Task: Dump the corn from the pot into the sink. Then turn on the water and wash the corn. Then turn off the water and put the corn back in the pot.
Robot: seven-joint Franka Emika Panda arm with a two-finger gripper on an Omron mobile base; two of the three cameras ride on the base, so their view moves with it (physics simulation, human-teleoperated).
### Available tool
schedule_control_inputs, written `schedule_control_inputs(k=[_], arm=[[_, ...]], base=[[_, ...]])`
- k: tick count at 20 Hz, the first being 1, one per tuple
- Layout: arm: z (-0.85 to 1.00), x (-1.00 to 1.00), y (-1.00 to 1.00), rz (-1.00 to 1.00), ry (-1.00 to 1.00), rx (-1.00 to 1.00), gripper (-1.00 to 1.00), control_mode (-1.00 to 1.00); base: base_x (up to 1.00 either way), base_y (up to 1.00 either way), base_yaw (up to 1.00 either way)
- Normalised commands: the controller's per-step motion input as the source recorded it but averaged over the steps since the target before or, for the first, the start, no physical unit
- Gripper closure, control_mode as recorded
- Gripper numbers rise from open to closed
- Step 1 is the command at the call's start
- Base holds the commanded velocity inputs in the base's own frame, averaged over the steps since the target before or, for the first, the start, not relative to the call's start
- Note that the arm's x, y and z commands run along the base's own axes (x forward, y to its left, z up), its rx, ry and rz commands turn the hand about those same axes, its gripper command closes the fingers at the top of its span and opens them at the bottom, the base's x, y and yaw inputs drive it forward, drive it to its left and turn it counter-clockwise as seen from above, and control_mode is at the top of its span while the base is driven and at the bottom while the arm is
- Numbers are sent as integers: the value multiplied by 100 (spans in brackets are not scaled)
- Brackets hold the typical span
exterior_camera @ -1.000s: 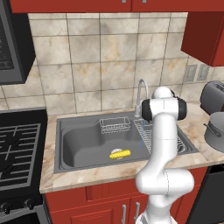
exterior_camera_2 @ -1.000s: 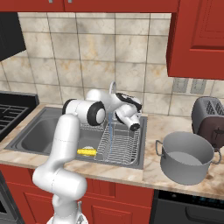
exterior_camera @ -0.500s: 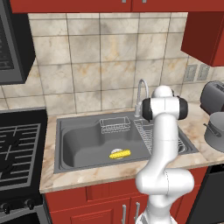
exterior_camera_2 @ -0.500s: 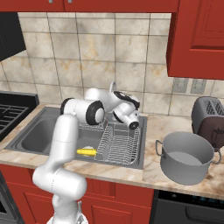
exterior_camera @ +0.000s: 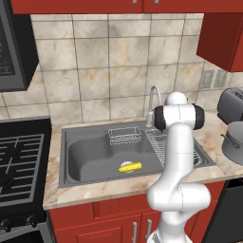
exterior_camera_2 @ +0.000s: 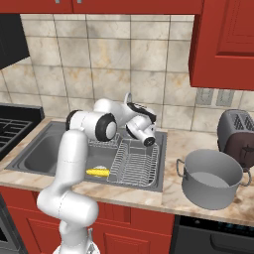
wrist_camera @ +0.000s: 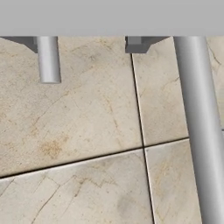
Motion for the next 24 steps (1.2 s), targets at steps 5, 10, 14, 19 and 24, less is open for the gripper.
schedule_control_inputs(k=[5, 10, 14, 19, 24], arm=[[0, 0, -12, 0, 0, 0, -100, -100], [0, -10, -23, -1, 0, -1, -100, -100], [1, -47, -6, -6, 0, 0, -100, -100], [12, -85, -6, -7, -1, 0, -100, -100], [53, -100, -15, -7, 0, 0, -100, -100]], base=[[0, 0, 0], [0, 0, 0], [0, 0, 0], [0, 0, 0], [0, 0, 0]])
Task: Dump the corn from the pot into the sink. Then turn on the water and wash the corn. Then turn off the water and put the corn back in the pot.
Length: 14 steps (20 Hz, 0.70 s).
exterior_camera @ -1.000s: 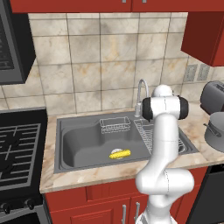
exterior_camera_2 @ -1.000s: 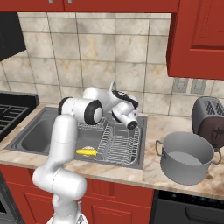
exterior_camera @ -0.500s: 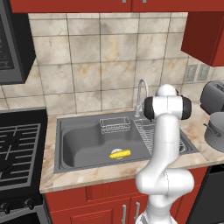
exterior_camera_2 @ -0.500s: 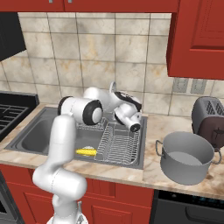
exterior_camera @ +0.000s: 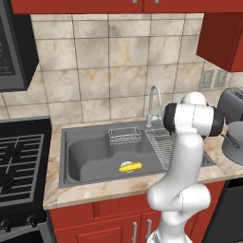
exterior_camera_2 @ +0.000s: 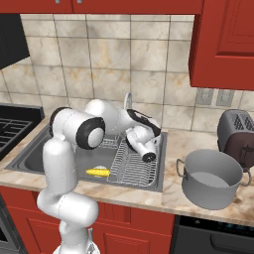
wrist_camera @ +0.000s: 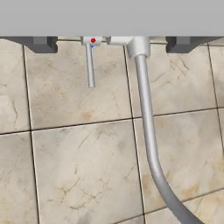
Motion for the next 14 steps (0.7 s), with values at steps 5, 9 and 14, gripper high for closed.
schedule_control_inputs(k=[5, 9, 14], arm=[[86, -95, -12, -3, 5, -8, -100, -100], [100, -79, 0, 0, 19, -13, -100, -100], [96, -70, 4, -1, 34, -17, -100, -100]], base=[[0, 0, 0], [0, 0, 0], [0, 0, 0]])
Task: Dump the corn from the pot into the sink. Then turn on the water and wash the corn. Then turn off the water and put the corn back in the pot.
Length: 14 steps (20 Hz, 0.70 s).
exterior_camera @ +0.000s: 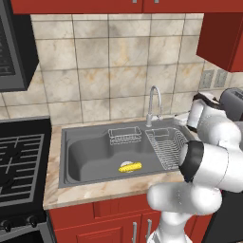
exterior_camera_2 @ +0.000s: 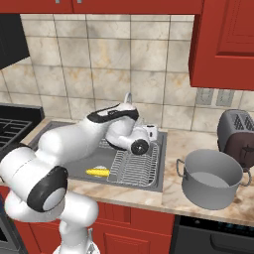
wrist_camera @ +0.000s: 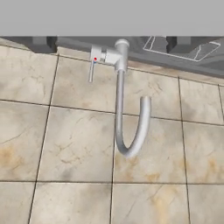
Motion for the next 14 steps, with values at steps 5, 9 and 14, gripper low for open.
schedule_control_inputs(k=[5, 9, 14], arm=[[91, -69, -5, -2, 44, -7, -100, -100], [92, -30, 2, -10, 61, -7, -100, -100], [52, -2, 0, -5, 67, -1, -100, -100]], base=[[0, 0, 0], [0, 0, 0], [0, 0, 0]])
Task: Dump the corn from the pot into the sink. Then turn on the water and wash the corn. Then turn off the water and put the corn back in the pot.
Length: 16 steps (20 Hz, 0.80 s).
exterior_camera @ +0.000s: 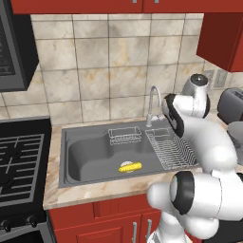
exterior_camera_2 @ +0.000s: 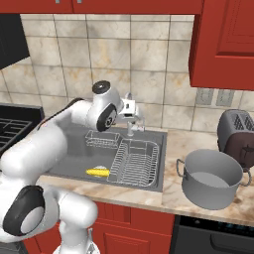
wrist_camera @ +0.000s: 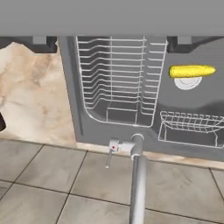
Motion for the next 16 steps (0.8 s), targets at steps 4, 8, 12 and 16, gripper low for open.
schedule_control_inputs(k=[4, 8, 12, 16], arm=[[47, 23, 0, -14, 75, 0, -100, -100], [16, 5, 1, -14, 42, 3, -100, -100], [0, 5, -12, 0, 2, 3, -100, -100], [-28, -23, 5, -2, 0, 4, -100, -100]], base=[[0, 0, 0], [0, 0, 0], [0, 0, 0], [0, 0, 0]])
